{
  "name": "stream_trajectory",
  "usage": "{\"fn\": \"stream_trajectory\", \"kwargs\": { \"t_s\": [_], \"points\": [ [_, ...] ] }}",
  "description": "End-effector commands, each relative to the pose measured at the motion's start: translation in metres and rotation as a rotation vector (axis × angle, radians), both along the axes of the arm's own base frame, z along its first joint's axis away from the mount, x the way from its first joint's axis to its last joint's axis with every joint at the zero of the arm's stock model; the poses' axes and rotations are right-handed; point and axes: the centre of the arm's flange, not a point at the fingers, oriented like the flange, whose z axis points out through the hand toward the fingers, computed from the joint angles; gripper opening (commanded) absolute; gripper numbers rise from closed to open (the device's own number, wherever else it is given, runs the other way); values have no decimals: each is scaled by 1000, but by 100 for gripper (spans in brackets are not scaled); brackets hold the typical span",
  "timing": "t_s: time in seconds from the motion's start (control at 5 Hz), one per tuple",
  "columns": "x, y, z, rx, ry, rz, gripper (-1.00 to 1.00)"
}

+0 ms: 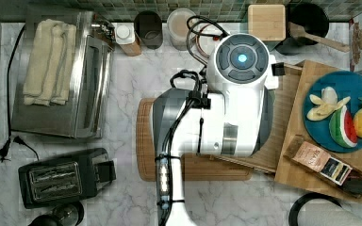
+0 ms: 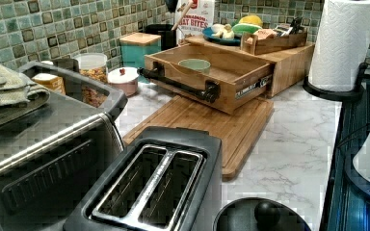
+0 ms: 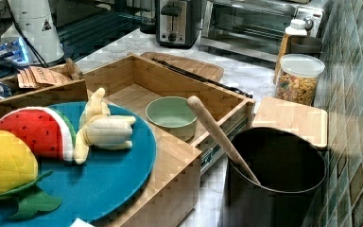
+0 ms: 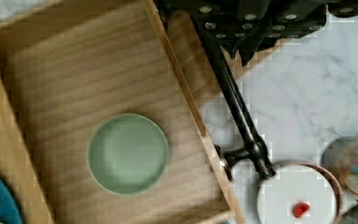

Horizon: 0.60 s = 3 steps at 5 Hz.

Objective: Close the drawer.

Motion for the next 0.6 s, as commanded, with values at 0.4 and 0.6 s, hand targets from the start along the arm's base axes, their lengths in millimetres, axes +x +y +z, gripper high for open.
{"fn": "stream_trajectory", "kwargs": {
  "t_s": [0.4,0.6],
  "points": [
    [16,116,-46,-12,-31,145,-100],
    [18,128,-61,-47,-50,266,-100]
  ]
}}
